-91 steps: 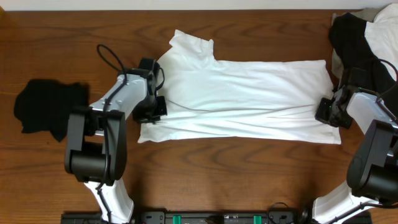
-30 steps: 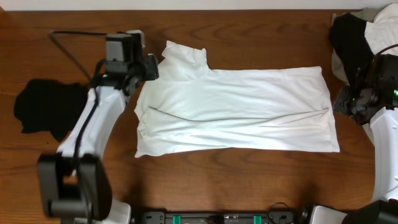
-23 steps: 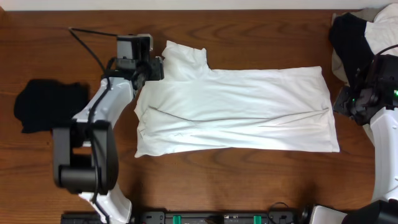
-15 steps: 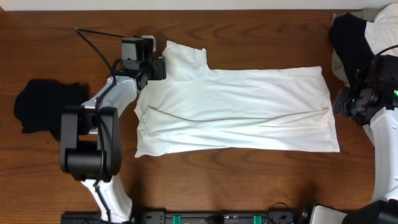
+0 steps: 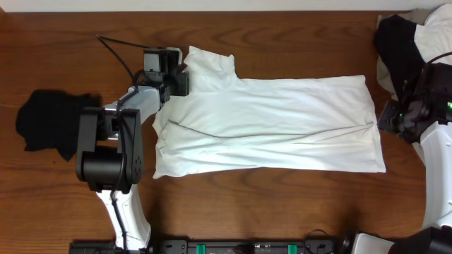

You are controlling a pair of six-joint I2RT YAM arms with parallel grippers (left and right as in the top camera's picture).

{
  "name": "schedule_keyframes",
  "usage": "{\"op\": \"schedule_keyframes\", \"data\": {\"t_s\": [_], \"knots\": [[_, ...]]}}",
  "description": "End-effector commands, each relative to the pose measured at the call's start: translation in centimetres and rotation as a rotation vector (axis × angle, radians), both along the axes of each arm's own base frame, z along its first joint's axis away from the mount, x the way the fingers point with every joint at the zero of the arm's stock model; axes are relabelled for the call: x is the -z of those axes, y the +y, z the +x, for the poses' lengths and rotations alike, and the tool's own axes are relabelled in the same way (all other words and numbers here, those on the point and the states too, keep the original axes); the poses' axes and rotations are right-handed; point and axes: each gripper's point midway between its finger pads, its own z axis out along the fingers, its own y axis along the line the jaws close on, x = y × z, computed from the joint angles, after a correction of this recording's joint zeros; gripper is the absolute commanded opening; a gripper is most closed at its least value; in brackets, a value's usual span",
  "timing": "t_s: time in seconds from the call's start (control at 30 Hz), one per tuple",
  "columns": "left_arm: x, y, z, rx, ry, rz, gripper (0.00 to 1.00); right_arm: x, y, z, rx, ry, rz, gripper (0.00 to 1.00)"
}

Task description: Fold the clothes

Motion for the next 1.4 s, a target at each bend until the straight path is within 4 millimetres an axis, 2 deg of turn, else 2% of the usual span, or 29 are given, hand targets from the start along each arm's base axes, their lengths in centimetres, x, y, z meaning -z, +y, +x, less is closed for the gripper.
{"op": "schedule_keyframes", "data": {"t_s": [0.0, 0.07, 0.23, 0.37, 0.47, 0.57, 0.77, 0.87, 0.97, 1.17, 1.37], "knots": [[0.3, -0.5, 0.2, 0.031, 0.004, -0.017, 0.38, -0.3, -0.1, 0.1, -0.011, -0.007, -0.004, 0.35], [0.3, -0.8, 0.1, 0.042, 0.007, -0.031, 0.24, -0.3, -0.1, 0.0, -0.011, -0.007, -0.004, 0.33], [0.3, -1.0, 0.0, 0.048, 0.013, -0.040, 0.18, -0.4, -0.2, 0.2, -0.011, -0.015, -0.006, 0.29], [0.4, -0.9, -0.4, 0.022, 0.040, -0.058, 0.06, -0.4, -0.3, 0.8, -0.012, -0.034, -0.012, 0.21], [0.0, -0.9, -0.9, -0.016, 0.065, -0.091, 0.06, -0.2, -0.6, 1.7, -0.012, -0.050, -0.017, 0.18], [-1.5, -0.9, -0.9, -0.032, 0.054, -0.104, 0.06, 0.5, -0.9, 2.9, -0.013, -0.063, -0.018, 0.17], [-6.9, -0.9, 0.0, -0.028, -0.063, -0.110, 0.06, 3.3, -0.9, 3.5, -0.015, 0.001, 0.010, 0.16], [-8.7, -0.9, 0.1, -0.026, -0.099, -0.114, 0.06, 4.5, -0.9, 3.4, -0.015, 0.038, 0.021, 0.15], [-8.8, -0.9, -0.1, -0.026, -0.093, -0.114, 0.06, 5.0, -0.9, 3.4, -0.015, 0.053, 0.026, 0.15], [-7.6, -0.9, -1.0, -0.029, -0.035, -0.108, 0.06, 5.0, -0.9, 3.4, -0.015, 0.053, 0.026, 0.15], [-6.9, -0.8, -1.8, -0.031, 0.006, -0.104, 0.06, 4.4, -1.5, 5.2, -0.016, -0.024, 0.002, 0.15]]}}
